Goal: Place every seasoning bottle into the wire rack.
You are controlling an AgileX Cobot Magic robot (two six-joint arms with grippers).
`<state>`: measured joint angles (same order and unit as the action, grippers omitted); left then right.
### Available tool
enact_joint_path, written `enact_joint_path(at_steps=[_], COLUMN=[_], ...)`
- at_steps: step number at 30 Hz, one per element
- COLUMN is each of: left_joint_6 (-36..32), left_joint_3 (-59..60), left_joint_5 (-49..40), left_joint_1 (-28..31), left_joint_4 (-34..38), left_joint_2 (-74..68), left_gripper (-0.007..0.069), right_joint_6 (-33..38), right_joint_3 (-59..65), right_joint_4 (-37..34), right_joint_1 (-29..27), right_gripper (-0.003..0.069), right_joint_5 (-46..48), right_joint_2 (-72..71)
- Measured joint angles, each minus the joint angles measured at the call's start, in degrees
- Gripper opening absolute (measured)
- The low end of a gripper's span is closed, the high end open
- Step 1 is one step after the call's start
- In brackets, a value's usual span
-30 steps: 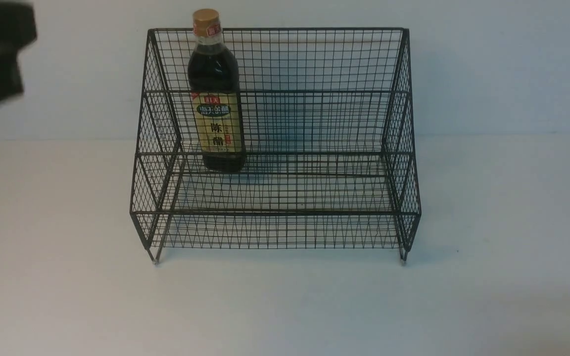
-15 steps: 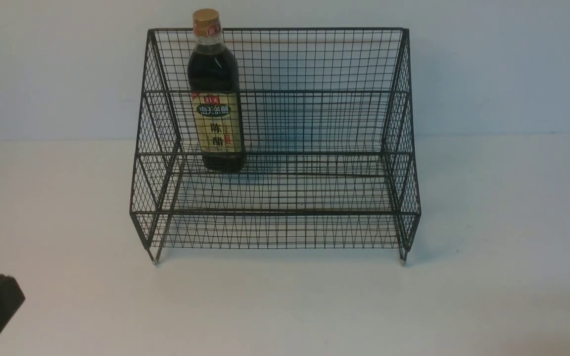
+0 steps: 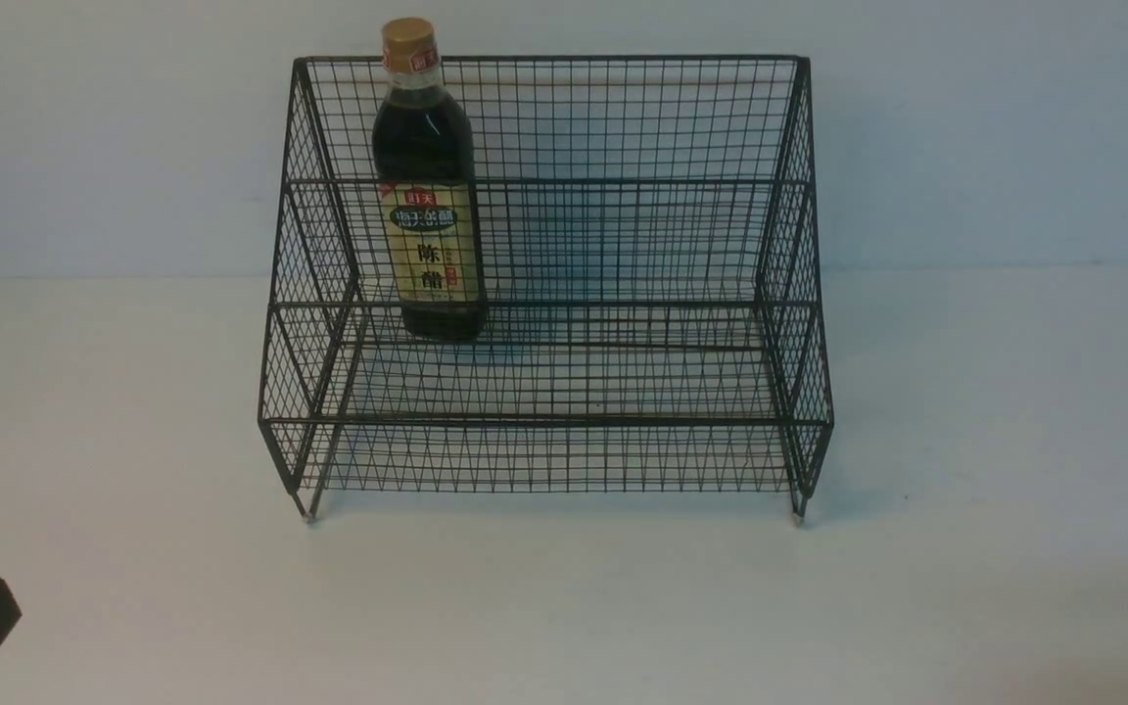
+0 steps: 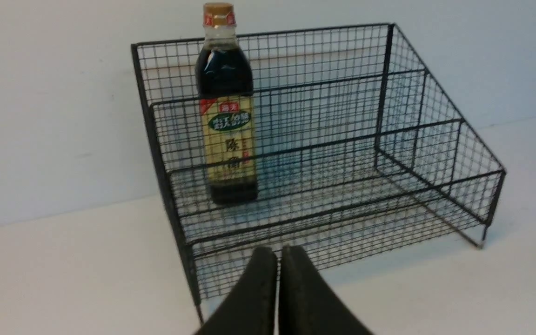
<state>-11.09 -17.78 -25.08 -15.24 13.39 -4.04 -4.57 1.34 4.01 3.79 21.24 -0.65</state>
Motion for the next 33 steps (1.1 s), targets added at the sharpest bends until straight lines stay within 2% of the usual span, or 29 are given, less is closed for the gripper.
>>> enact_joint_path(at_steps=[6,10,33], left_joint_6=[8.52,8.85,9.03], left_joint_3=[9.24,18.1,19.33], left_joint_5=[1.69,4.15,3.45], left_joint_1=[6.57,10.33,10.79], left_joint_4=[-7.92,-8.72,-8.77], left_joint_2=[4.47,4.64,4.64], left_gripper=[-0.0005,-0.0005,-0.0005], right_joint_6=[0.0,0.04,0.04], right_joint_3=[0.0,0.0,0.0], right_joint_4=[0.0,-0.08,-0.17], right_joint_1=[0.0,0.0,0.0], right_gripper=[-0.0015,-0.0015,-0.0015], right_joint_5=[0.0,0.0,0.04], right_joint_2=[0.0,0.0,0.0])
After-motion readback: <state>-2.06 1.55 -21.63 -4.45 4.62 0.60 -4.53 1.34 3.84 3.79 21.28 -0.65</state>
